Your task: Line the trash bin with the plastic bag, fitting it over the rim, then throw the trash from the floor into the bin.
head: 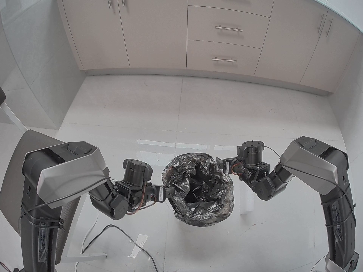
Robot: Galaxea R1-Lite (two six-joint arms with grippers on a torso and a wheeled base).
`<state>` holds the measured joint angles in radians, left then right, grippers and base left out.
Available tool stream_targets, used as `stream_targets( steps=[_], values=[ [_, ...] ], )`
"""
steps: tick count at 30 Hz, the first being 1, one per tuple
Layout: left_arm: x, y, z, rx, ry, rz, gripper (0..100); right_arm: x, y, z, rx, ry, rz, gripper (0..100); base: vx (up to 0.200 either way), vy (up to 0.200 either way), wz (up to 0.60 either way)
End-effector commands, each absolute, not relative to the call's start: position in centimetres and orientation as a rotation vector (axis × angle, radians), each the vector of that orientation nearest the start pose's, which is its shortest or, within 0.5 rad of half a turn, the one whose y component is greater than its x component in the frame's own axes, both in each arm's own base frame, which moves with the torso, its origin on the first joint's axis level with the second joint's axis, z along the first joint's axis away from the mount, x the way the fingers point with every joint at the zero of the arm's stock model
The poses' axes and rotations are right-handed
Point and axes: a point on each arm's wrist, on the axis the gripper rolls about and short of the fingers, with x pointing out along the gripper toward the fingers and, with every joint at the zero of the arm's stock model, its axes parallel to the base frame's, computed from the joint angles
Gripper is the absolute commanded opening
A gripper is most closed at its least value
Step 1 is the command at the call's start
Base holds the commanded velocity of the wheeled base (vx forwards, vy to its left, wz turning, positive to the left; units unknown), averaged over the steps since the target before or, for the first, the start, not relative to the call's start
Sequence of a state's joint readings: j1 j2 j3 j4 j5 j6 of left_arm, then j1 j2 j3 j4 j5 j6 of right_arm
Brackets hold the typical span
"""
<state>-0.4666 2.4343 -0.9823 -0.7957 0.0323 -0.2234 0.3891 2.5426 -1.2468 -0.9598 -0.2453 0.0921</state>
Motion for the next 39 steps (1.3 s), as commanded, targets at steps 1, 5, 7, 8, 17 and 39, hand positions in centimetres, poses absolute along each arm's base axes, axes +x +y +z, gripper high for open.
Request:
stream_targets(
  steps=[1,5,7,8,17,39],
  values=[
    [31.9,-19.4,-1.6,-0.021,0.697,-0.421,100,40.0,16.7,1.6,-0.026,0.346,0.153,100,0.000,0.000,0.00],
    [30.6,-20.3,-1.2,-0.015,0.704,-0.453,100,38.5,16.5,2.4,-0.030,0.360,0.158,100,0.000,0.000,0.00],
    [29.9,-21.0,-1.0,-0.029,0.708,-0.469,100,37.8,16.3,3.0,-0.028,0.361,0.157,100,0.000,0.000,0.00],
    [29.7,-21.3,-0.9,-0.035,0.710,-0.474,100,37.5,16.2,3.2,-0.027,0.362,0.158,100,0.000,0.000,0.00],
    [29.3,-23.6,-1.1,-0.015,0.695,-0.486,100,36.3,15.0,3.9,0.017,0.293,0.146,100,0.000,0.000,0.00],
    [30.0,-23.8,-2.8,0.149,0.732,-0.330,100,37.2,14.1,2.9,0.040,0.283,0.116,100,0.000,0.000,0.00]
  ],
)
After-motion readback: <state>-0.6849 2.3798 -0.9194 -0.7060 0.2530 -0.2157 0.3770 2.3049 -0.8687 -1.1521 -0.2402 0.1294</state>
